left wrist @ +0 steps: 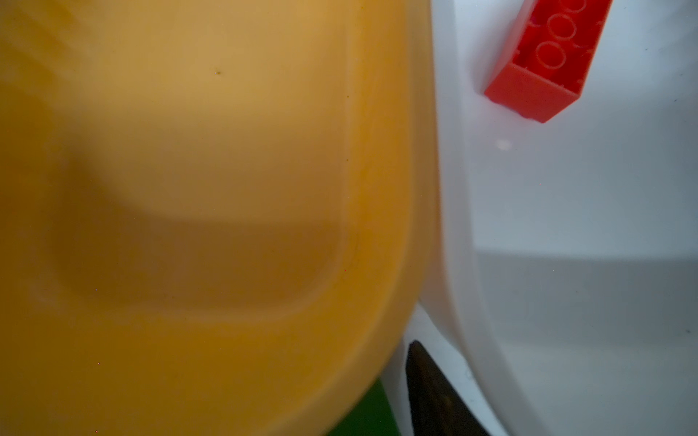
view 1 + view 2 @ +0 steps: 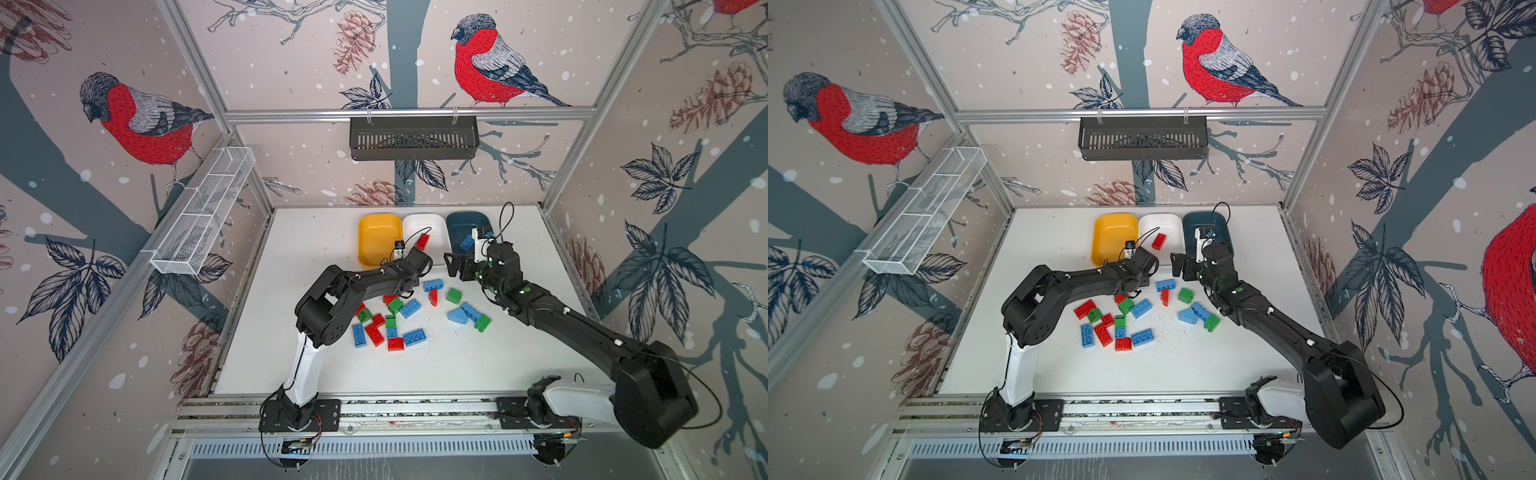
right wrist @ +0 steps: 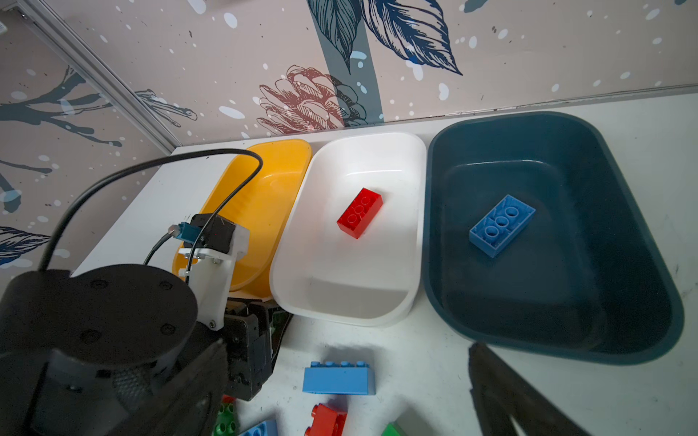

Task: Sort the legos into containers by color
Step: 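Lower the left gripper onto a green brick beside the yellow tub while the right hovers, then lift the green brick into the yellow tub and open the left gripper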

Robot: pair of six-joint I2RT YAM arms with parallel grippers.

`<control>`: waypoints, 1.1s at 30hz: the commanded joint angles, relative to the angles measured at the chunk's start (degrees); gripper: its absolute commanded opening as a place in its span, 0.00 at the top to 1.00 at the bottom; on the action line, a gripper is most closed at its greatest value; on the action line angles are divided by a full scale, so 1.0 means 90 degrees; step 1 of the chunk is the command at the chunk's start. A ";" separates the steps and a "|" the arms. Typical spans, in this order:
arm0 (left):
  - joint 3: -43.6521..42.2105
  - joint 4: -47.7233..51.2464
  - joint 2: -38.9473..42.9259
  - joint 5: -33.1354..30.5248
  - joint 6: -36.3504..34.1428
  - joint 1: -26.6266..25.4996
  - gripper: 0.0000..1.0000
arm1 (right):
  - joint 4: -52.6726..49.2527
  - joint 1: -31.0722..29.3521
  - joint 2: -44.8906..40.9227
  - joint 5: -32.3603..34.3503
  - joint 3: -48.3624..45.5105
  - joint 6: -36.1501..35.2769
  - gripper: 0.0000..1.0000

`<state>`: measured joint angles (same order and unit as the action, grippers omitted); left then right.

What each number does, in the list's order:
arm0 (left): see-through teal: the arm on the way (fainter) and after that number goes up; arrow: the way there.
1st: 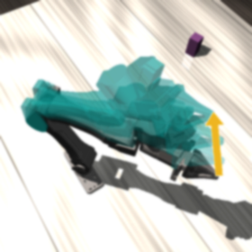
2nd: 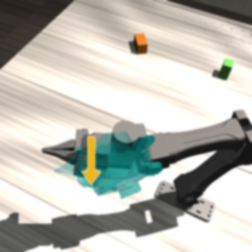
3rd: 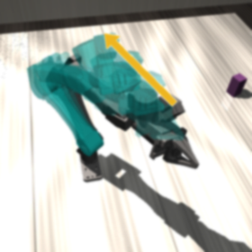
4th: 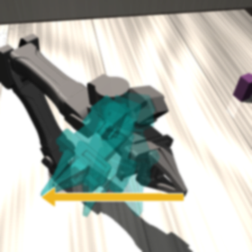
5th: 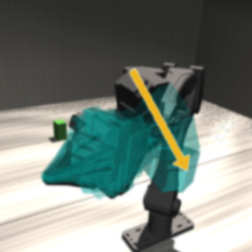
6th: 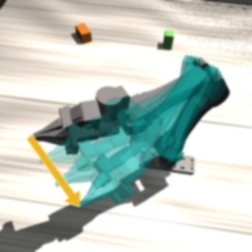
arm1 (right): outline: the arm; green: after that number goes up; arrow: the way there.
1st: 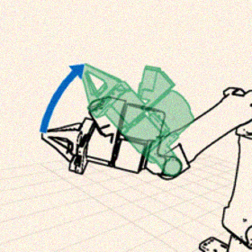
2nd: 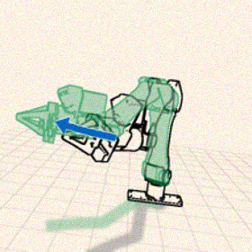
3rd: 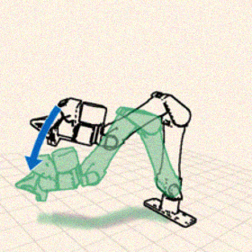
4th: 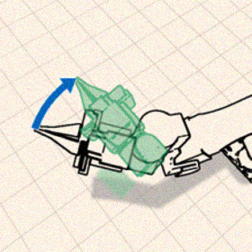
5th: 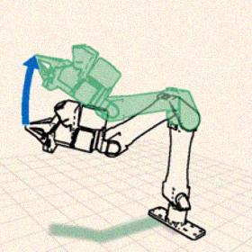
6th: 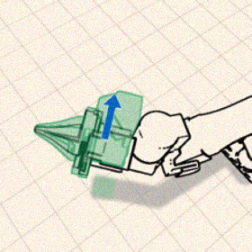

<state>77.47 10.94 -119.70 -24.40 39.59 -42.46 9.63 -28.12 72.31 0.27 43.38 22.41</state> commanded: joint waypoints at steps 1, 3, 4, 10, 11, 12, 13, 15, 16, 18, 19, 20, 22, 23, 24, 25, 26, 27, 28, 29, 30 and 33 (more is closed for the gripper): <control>-0.0034 0.0023 0.0036 -0.0133 0.0012 -0.0031 0.54 | 0.0141 -0.0020 -0.0030 0.0122 -0.0015 0.0006 0.01; -0.0098 0.0025 0.0109 -0.0152 0.0000 -0.0067 0.57 | 0.0151 -0.0012 -0.0033 0.0131 -0.0015 0.0011 0.01; -0.0137 -0.0002 0.0164 -0.0158 -0.0022 -0.0086 0.59 | 0.0150 -0.0016 -0.0029 0.0128 -0.0015 0.0010 0.01; -0.0476 -0.0045 0.0645 -0.0144 -0.0046 -0.0175 0.66 | 0.0166 -0.0037 -0.0032 0.0153 -0.0023 0.0029 0.01; -0.0571 -0.0062 0.0756 -0.0118 -0.0034 -0.0175 0.67 | 0.0170 -0.0038 -0.0027 0.0155 -0.0036 0.0031 0.01; -0.0675 -0.0091 0.0924 -0.0111 -0.0015 -0.0169 0.68 | 0.0170 -0.0048 -0.0032 0.0158 -0.0043 0.0037 0.01; -0.0793 -0.0120 0.1079 -0.0128 0.0011 -0.0175 0.68 | 0.0166 -0.0047 -0.0032 0.0162 -0.0051 0.0040 0.01; -0.0969 -0.0155 0.1413 -0.0264 -0.0008 -0.0169 0.67 | 0.0142 -0.0043 -0.0018 0.0164 -0.0045 0.0045 0.01; -0.1035 -0.0213 0.1578 -0.0318 -0.0095 -0.0165 0.67 | 0.0132 -0.0049 -0.0008 0.0163 -0.0044 0.0044 0.01; -0.1066 -0.0297 0.1816 -0.0502 -0.0343 -0.0148 0.67 | 0.0103 -0.0051 0.0031 0.0181 -0.0039 0.0049 0.01; -0.1033 -0.0298 0.1901 -0.0646 -0.0471 -0.0122 0.66 | 0.0090 -0.0054 0.0038 0.0207 -0.0034 0.0082 0.00; -0.0985 -0.0300 0.1960 -0.0719 -0.0584 -0.0079 0.66 | 0.0092 -0.0057 0.0053 0.0236 -0.0034 0.0103 0.00; -0.0868 -0.0340 0.2002 -0.0759 -0.0777 0.0089 0.66 | 0.0092 -0.0057 0.0079 0.0317 -0.0034 0.0162 0.00; -0.0809 -0.0372 0.1996 -0.0741 -0.0822 0.0189 0.66 | 0.0092 -0.0064 0.0088 0.0353 -0.0037 0.0187 0.01; -0.0753 -0.0423 0.1964 -0.0696 -0.0859 0.0313 0.66 | 0.0083 -0.0061 0.0096 0.0381 -0.0025 0.0204 0.01; -0.0695 -0.0479 0.1905 -0.0616 -0.0873 0.0449 0.67 | 0.0065 -0.0060 0.0100 0.0403 -0.0016 0.0223 0.00; -0.0622 -0.0492 0.1833 -0.0538 -0.0868 0.0567 0.67 | 0.0049 -0.0059 0.0099 0.0421 -0.0015 0.0243 0.00; -0.0519 -0.0498 0.1736 -0.0463 -0.0849 0.0694 0.66 | 0.0036 -0.0061 0.0101 0.0435 -0.0010 0.0251 0.01; -0.0395 -0.0503 0.1634 -0.0398 -0.0857 0.0804 0.66 | 0.0011 -0.0062 0.0108 0.0466 0.0002 0.0278 0.01; -0.0267 -0.0444 0.1512 -0.0351 -0.0847 0.0882 0.66 | -0.0018 -0.0060 0.0109 0.0510 0.0005 0.0294 0.01; -0.0151 -0.0434 0.1399 -0.0305 -0.0866 0.0958 0.66 | -0.0055 -0.0061 0.0111 0.0551 0.0014 0.0304 0.01; 0.0092 -0.0439 0.1103 -0.0097 -0.0945 0.1110 0.67 | -0.0223 -0.0060 0.0129 0.0689 0.0061 0.0322 0.01</control>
<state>76.66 8.01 -108.22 -27.44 32.56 -33.39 8.88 -28.60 73.34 4.43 43.24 24.27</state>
